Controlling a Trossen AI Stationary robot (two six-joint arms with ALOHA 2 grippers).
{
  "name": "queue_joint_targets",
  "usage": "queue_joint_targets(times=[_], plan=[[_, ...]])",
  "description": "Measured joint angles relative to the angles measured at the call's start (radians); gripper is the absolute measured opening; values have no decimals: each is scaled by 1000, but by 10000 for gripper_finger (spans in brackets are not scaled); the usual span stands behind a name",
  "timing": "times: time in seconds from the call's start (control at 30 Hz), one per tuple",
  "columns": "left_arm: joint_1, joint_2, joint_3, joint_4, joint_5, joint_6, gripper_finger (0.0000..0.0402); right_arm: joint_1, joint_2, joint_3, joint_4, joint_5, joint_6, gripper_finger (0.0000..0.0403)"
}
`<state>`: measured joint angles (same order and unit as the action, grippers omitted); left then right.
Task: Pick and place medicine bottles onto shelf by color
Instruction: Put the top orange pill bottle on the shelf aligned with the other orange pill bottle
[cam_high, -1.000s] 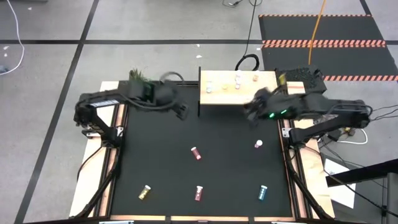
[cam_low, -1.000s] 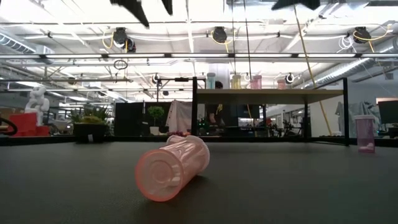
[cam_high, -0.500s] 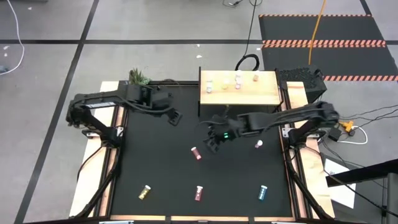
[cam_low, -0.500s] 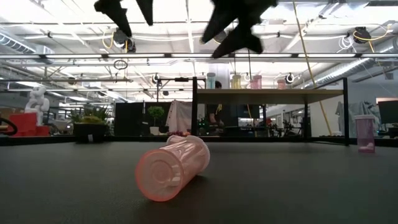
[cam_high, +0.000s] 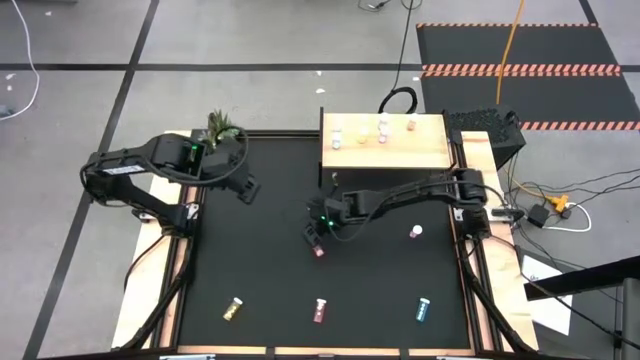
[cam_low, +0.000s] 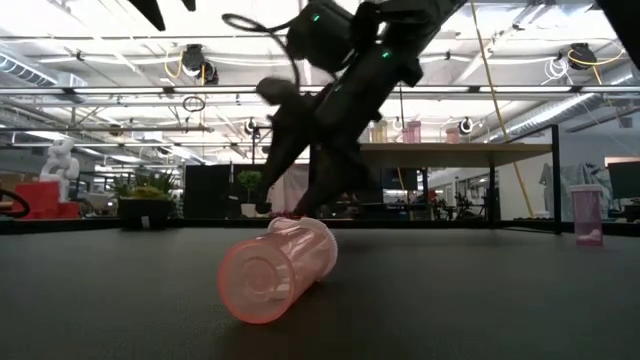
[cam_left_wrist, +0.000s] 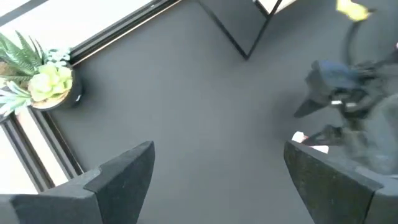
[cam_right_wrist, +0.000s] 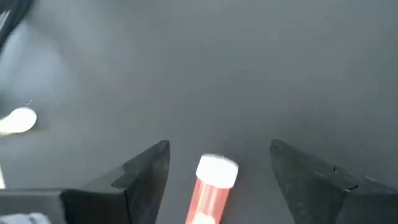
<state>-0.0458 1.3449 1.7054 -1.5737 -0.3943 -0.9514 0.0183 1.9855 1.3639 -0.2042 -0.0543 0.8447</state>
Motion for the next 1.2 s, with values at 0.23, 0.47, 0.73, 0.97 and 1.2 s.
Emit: queue_joint_targets(times=[0.23, 0.47, 0.73, 0.97, 1.2], plan=[[-2, 5, 0, 3, 1, 12, 356, -10, 68, 66, -39, -3, 0, 263], [-9, 8, 0, 3, 4, 7, 356, 4, 77, 70, -63, 29, -79, 258], [-17, 8, 0, 3, 2, -1, 356, 3, 78, 70, -83, -3, -52, 255], [-17, 8, 0, 4, 0, -7, 356, 4, 78, 69, -147, -51, -22, 221], [-17, 8, 0, 6, 0, -17, 356, 6, 78, 69, -151, -99, -18, 181]])
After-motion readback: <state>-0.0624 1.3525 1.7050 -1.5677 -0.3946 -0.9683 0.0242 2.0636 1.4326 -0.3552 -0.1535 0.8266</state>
